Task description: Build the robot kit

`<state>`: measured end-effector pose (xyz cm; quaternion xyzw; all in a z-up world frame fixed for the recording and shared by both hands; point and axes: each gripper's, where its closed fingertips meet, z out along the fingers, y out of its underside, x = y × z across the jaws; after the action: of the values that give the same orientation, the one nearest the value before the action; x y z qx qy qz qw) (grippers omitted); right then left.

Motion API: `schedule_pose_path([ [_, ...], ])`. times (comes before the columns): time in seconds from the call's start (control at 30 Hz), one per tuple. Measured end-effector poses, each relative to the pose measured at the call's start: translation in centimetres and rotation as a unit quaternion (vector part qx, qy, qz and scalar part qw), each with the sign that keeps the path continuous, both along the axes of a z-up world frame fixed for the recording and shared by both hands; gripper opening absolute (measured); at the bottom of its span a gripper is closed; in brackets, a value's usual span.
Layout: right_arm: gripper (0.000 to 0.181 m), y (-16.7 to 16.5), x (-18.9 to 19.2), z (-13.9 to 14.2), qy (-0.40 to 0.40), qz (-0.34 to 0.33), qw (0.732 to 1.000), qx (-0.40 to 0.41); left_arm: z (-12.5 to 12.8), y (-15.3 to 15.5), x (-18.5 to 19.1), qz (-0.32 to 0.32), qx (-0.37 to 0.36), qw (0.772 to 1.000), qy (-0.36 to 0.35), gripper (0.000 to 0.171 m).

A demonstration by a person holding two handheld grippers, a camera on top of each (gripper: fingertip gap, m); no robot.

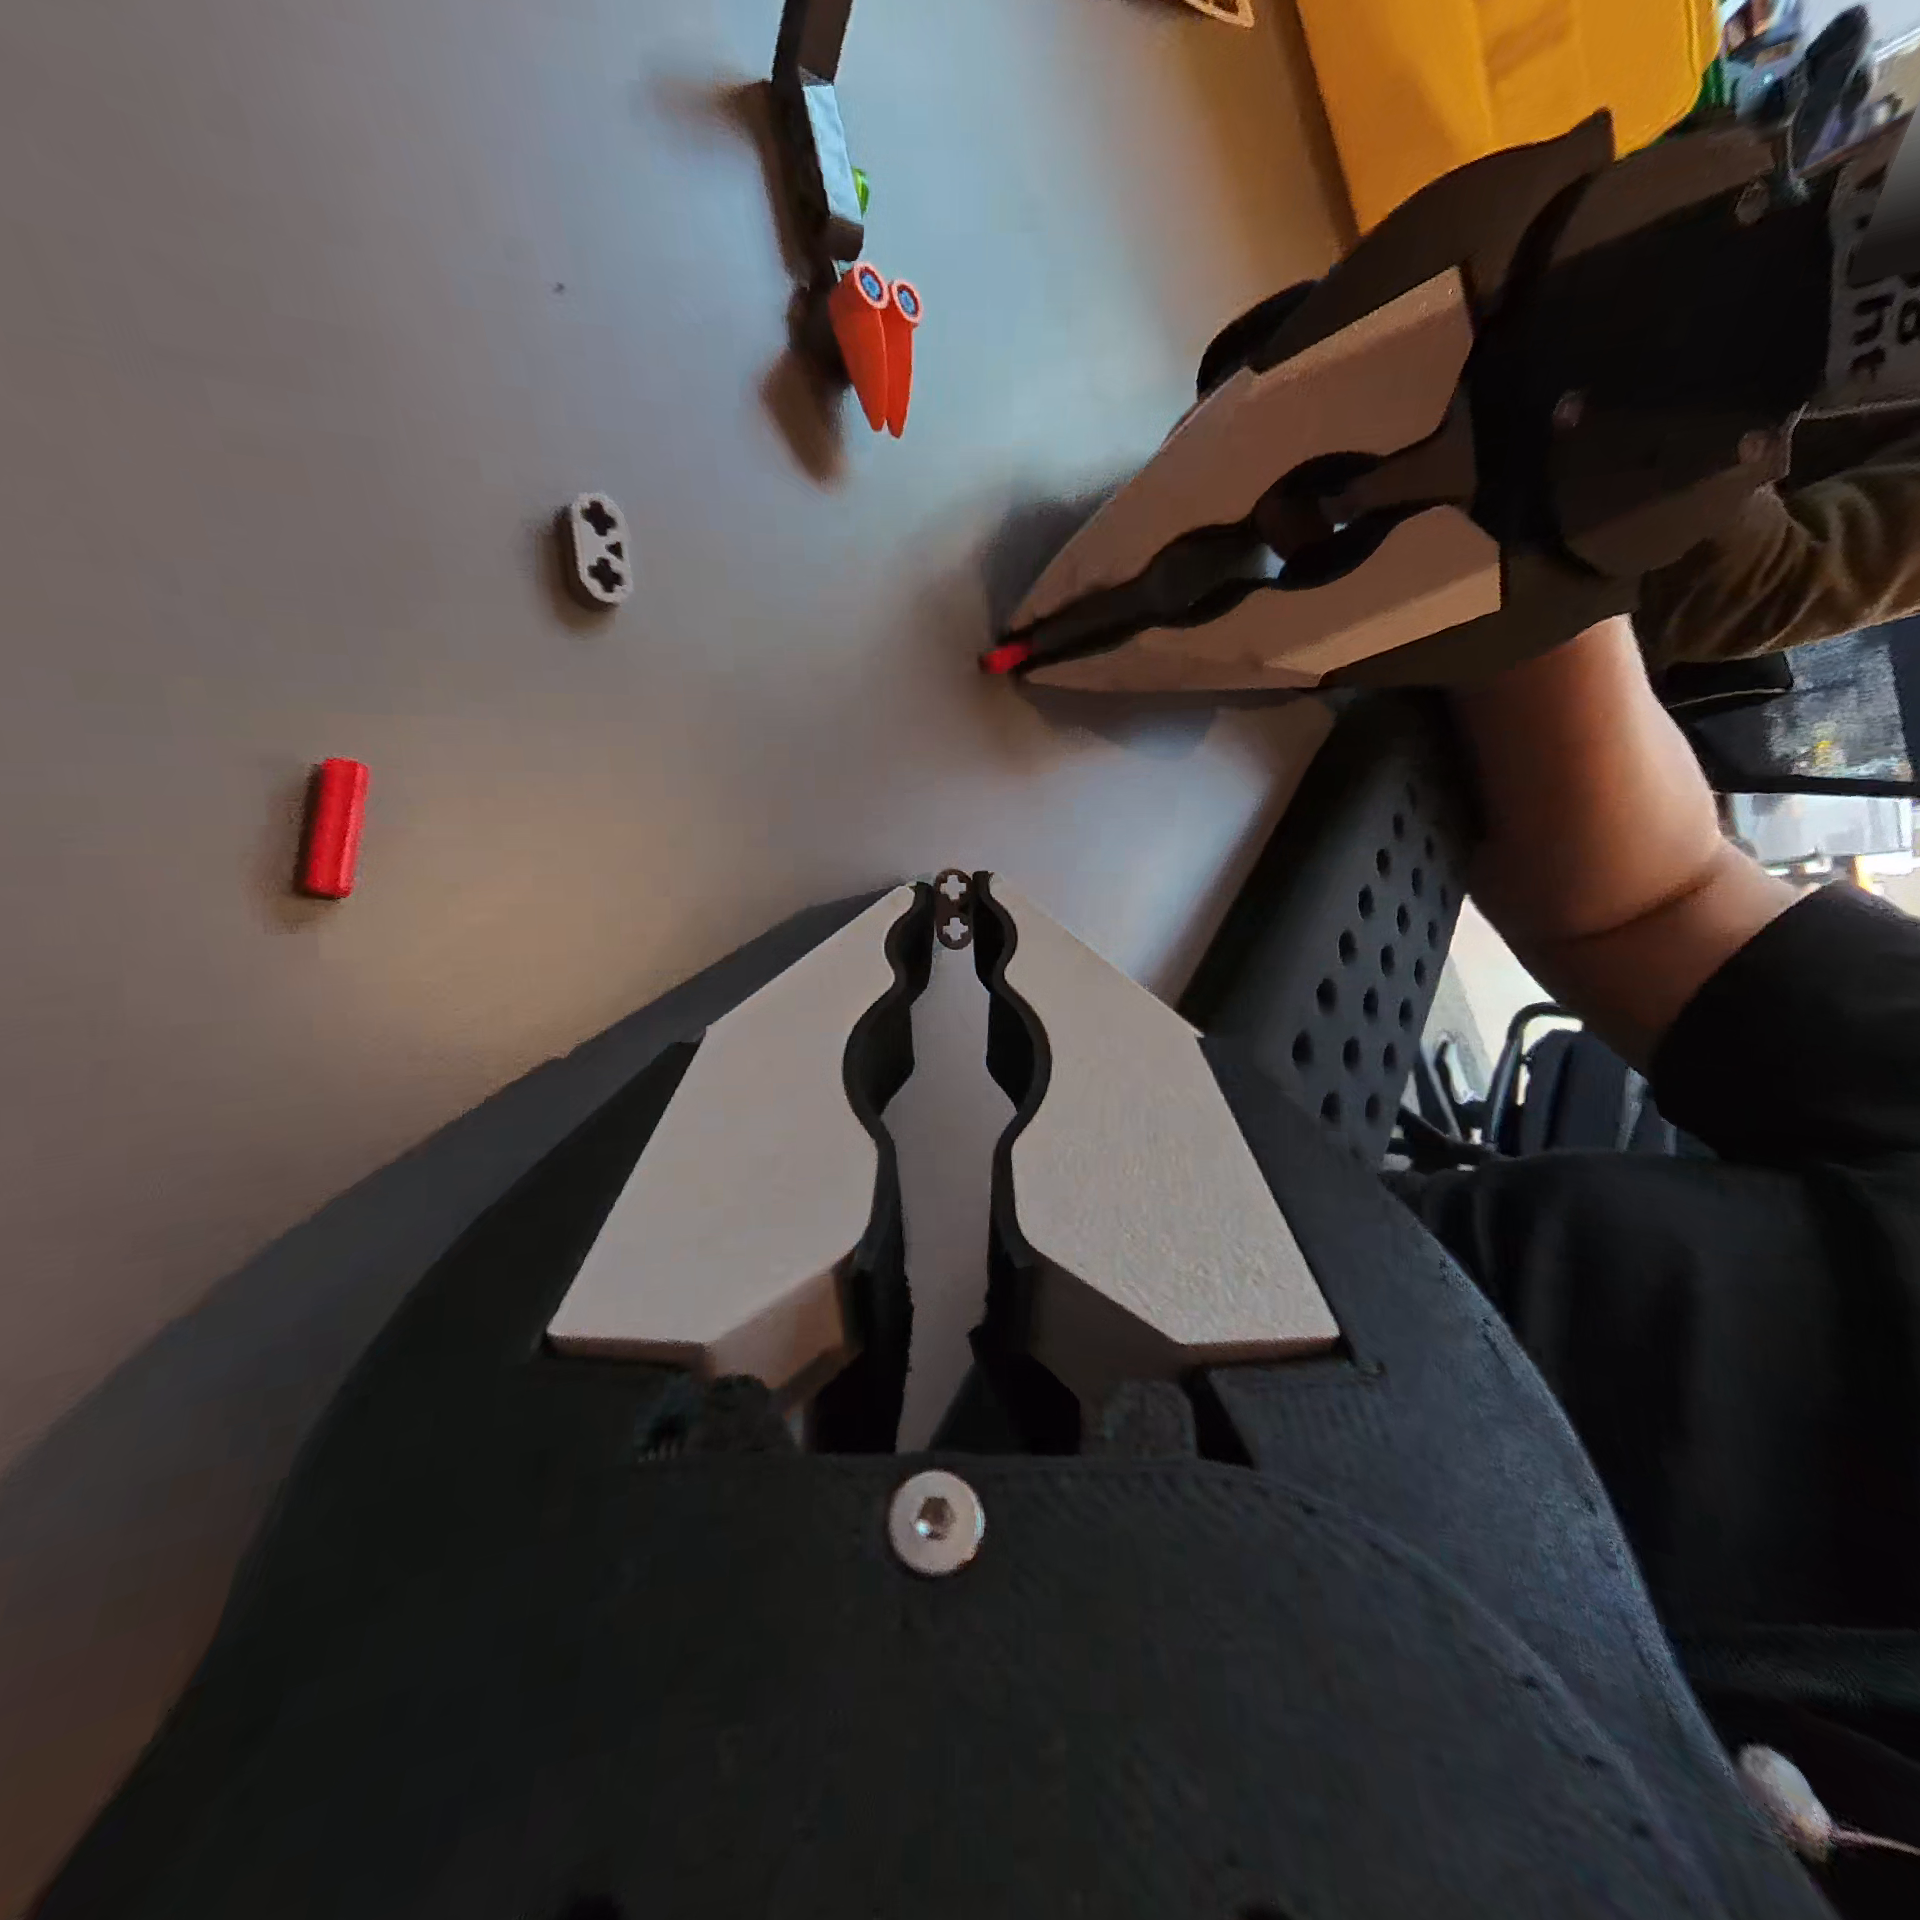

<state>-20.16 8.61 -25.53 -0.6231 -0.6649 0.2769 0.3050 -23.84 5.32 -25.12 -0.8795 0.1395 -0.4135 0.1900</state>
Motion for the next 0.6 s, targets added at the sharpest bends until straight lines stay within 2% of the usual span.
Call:
schedule_pose_path([
  [0.07, 0.004, 0.1, 0.2, 0.1, -0.007, 0.001, 1.0, 0.019, 0.0, 0.0, 0.1, -0.009, 0.023, 0.999, 0.027, 0.005],
  [0.1, 0.004, 0.1, 0.1, 0.8, 0.008, 0.01, 0.998, 0.062, 0.0, 0.0, 0.2, -0.017, 0.04, 0.998, 0.04, 0.007],
  [0.17, 0.003, -1.4, -0.6, 3.3, 0.072, 0.058, 0.984, 0.154, 0.7, 0.0, 0.7, -0.034, 0.073, 0.996, 0.043, 0.028],
  [0.27, 0.003, -2.9, -1.2, 6.0, 0.122, 0.076, 0.96, 0.239, 3.0, 0.4, 1.0, -0.028, 0.133, 0.991, 0.009, 0.046],
  [0.33, 0.003, -3.6, -1.5, 7.0, 0.14, 0.081, 0.951, 0.265, 5.5, 0.0, 1.5, -0.035, 0.172, 0.983, -0.057, 0.04],
  [0.4, 0.003, -4.2, -1.7, 7.5, 0.149, 0.088, 0.944, 0.282, 7.4, -0.6, 1.7, -0.043, 0.187, 0.974, -0.123, 0.023],
  [0.5, 0.003, -4.5, -1.8, 7.5, 0.15, 0.091, 0.942, 0.287, 7.9, -1.4, 2.0, -0.061, 0.173, 0.97, -0.16, 0.016],
  [0.6, 0.003, -4.7, -1.9, 7.5, 0.152, 0.094, 0.943, 0.282, 7.4, -1.7, 2.5, -0.074, 0.168, 0.971, -0.154, 0.01],
])
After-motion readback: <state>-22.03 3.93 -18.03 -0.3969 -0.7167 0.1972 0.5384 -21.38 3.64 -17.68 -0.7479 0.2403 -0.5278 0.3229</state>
